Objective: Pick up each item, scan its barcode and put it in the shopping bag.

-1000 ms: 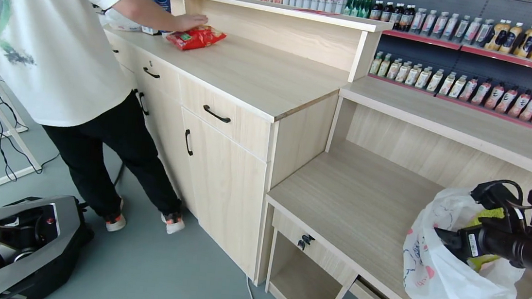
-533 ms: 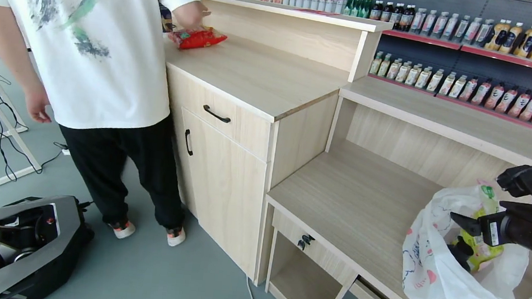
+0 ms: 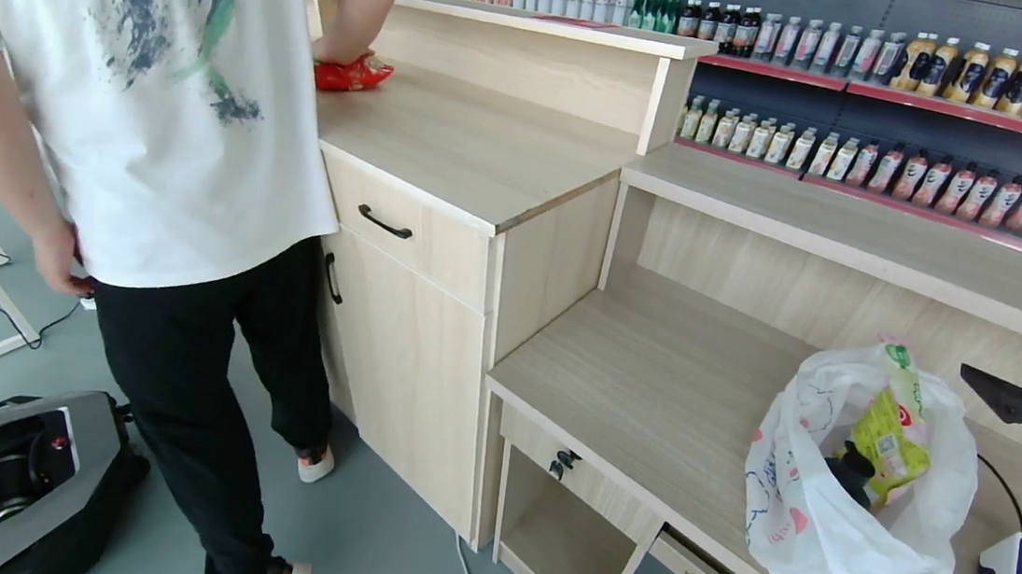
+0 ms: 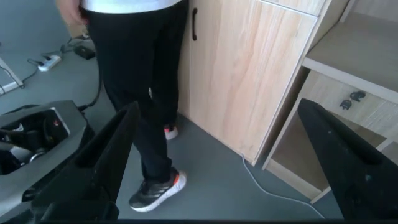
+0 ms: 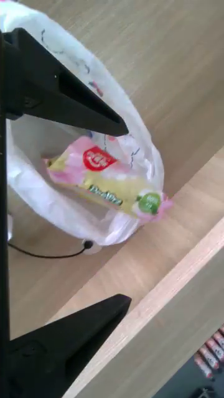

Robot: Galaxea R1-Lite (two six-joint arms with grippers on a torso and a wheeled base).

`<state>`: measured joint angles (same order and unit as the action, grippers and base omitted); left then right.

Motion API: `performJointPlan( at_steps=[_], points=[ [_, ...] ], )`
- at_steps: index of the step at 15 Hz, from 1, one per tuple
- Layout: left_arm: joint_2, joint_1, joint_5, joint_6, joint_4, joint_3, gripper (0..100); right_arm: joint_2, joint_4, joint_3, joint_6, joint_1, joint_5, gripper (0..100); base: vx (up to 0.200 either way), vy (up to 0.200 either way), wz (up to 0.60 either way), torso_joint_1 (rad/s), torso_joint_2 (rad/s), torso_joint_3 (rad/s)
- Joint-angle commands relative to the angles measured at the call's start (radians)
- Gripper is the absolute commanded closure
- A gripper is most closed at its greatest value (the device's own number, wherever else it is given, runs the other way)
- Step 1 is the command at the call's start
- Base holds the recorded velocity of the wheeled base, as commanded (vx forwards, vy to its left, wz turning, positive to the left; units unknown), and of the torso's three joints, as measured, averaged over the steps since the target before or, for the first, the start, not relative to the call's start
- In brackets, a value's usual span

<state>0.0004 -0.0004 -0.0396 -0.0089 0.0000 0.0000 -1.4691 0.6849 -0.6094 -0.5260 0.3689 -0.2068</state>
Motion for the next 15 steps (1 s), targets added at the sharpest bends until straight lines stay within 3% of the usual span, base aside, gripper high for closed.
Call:
performJointPlan(
  at_steps=[1, 2, 3, 7, 12, 15],
  points=[
    [0.0, 0.002, 0.0, 0.0, 0.0, 0.0, 0, 0.07, -0.056, -0.004, -0.005, 0.125, 0.001, 0, 0.0, 0.0, -0.6, 0.007, 0.01, 0.002],
    [0.0, 0.002, 0.0, 0.0, 0.0, 0.0, 0, 0.096, -0.162, -0.027, -0.008, 0.269, 0.009, 0, 0.0, 0.0, -0.6, 0.012, 0.0, -0.002],
    [0.0, 0.002, 0.0, 0.0, 0.0, 0.0, 0, 0.107, -0.217, -0.05, -0.008, 0.355, 0.009, 0, 0.0, 0.0, -0.6, -0.002, 0.0, 0.002],
    [0.0, 0.002, 0.0, 0.0, 0.0, 0.0, 0, 0.11, -0.234, -0.046, -0.009, 0.631, 0.007, 0, 0.0, 0.0, -0.6, -0.001, 0.0, 0.001],
    [0.0, 0.002, 0.0, 0.0, 0.0, 0.0, 0, -0.066, -0.196, -0.047, -0.011, 0.631, 0.009, 0, 0.0, 0.0, -0.48, 0.003, 0.0, 0.002],
    [0.0, 0.002, 0.0, 0.0, 0.0, 0.0, 0, -0.252, 0.008, -0.046, -0.005, 0.631, -0.025, 0, 0.0, 0.0, 0.0, 0.0, 0.0, 0.0]
  ],
)
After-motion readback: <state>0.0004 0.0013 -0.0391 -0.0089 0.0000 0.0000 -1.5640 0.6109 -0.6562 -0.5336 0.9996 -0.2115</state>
